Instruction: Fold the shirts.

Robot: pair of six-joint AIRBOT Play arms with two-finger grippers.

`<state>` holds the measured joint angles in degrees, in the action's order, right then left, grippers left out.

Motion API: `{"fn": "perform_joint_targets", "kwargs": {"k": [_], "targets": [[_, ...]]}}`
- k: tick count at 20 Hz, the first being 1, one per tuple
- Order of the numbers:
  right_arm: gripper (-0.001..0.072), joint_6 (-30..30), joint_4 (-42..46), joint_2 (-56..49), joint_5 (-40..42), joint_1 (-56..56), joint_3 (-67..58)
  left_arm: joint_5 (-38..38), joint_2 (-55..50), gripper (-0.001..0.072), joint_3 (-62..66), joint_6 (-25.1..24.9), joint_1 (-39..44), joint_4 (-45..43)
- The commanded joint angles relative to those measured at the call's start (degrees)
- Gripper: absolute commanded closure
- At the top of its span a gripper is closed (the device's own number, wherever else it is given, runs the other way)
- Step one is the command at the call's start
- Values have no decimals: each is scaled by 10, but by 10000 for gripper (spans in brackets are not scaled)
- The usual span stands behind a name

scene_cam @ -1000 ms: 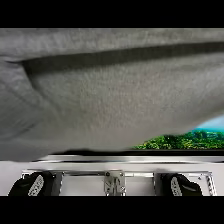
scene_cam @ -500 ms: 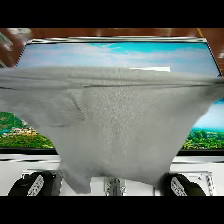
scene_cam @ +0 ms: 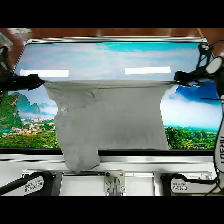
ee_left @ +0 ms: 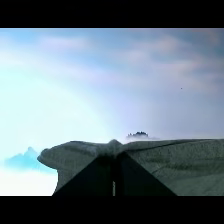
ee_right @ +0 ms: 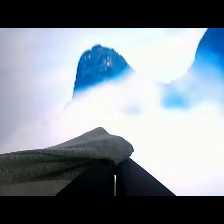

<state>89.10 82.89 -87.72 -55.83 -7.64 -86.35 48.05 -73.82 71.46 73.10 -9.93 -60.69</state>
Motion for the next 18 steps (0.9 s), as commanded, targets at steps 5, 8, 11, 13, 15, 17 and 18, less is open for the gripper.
{"fn": "perform_joint_targets", "kwargs": {"k": [5, 8, 11, 13, 15, 17, 18], "targets": [[659, 29, -7, -128, 202, 39, 5, -122, -197, 673, 76, -28, 47, 23], [658, 28, -3, -144, 182, 38, 5, -84, -210, 673, 76, -35, 48, 8], [658, 17, 1, -137, 148, 38, 5, -20, -200, 672, 77, -35, 31, -3], [658, 21, -8, -132, 89, 38, 5, 55, -197, 672, 76, -31, 24, -2], [658, 24, -28, -135, 2, 39, 5, 144, -206, 673, 76, -30, 25, -4], [659, 27, -14, -142, -70, 37, 5, 215, -221, 673, 76, 7, 26, -28], [658, 41, 5, -145, -96, 37, 5, 242, -227, 673, 76, 20, 26, -48]]}}
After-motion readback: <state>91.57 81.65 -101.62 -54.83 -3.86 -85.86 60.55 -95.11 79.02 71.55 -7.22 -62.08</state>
